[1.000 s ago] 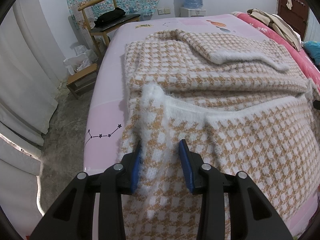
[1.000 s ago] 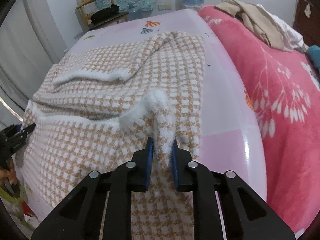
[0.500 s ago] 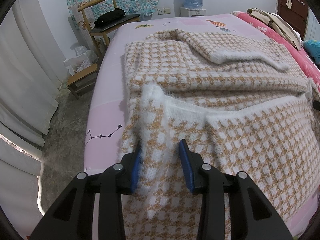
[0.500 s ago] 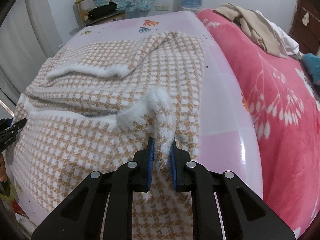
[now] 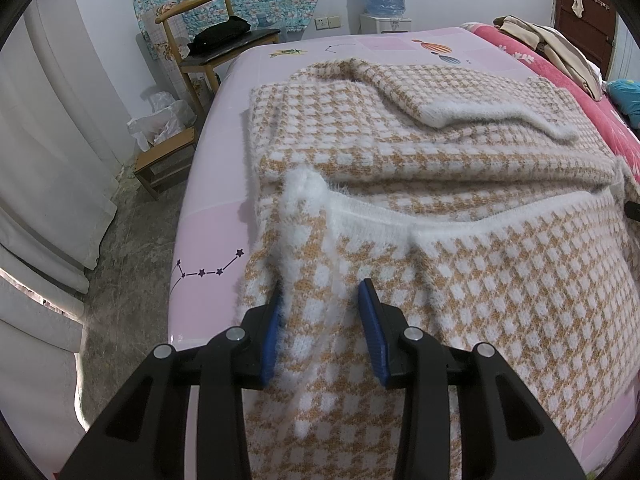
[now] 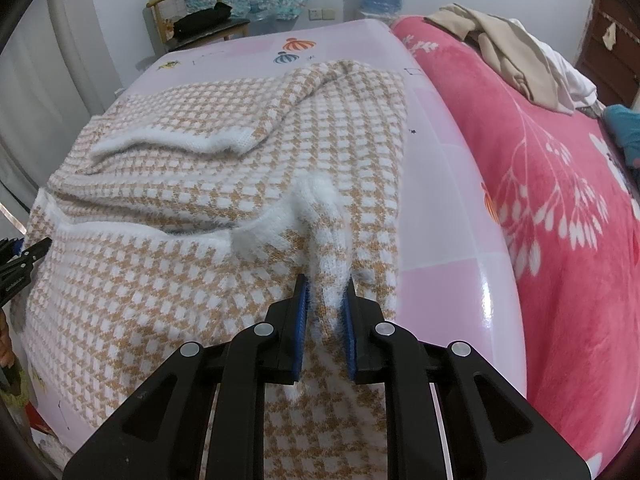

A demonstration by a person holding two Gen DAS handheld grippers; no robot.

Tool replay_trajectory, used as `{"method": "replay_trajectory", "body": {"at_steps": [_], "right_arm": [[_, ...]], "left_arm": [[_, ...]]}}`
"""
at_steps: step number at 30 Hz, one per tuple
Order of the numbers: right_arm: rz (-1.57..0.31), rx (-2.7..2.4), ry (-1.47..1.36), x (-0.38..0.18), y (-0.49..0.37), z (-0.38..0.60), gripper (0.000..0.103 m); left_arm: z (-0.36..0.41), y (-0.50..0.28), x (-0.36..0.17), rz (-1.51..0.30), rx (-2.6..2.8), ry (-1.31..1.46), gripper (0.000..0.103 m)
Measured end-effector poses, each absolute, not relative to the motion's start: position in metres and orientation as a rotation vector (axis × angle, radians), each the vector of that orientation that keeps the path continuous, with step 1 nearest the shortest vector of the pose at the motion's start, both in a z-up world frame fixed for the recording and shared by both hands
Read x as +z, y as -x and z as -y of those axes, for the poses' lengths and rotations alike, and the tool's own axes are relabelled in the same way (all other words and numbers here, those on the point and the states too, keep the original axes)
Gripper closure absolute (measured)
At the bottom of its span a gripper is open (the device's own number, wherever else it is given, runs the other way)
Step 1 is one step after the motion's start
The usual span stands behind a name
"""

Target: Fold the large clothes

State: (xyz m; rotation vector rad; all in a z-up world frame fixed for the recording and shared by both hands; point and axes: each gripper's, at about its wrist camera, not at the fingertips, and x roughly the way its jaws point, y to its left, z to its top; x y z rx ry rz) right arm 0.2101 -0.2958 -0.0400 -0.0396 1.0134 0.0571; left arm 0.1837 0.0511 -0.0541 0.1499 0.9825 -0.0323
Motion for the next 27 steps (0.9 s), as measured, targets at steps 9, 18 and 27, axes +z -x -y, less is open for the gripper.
{"method": "replay_trajectory", "body": {"at_steps": [9, 18, 27], "right_arm": [[-1.013, 0.056, 0.042, -0.0402, -0.2094, 0.2961, 0.086], [-1.013, 0.054, 0.045, -0.0412, -0.2088, 0.2959, 0.086], [-1.013, 0.056, 0.047, -0.0407, -0.2092, 0.2968, 0.086]], "left_arm": [[-0.05, -0.1834, -0.0543, -0.982, -0.032, -0.151, 0.067], [-0.0513, -0.1838, -0.0545, -0.982, -0.032, -0.153, 0.067], [-0.0515, -0.1839, -0.0545, -0.982, -0.031, -0.154, 0.067]]}}
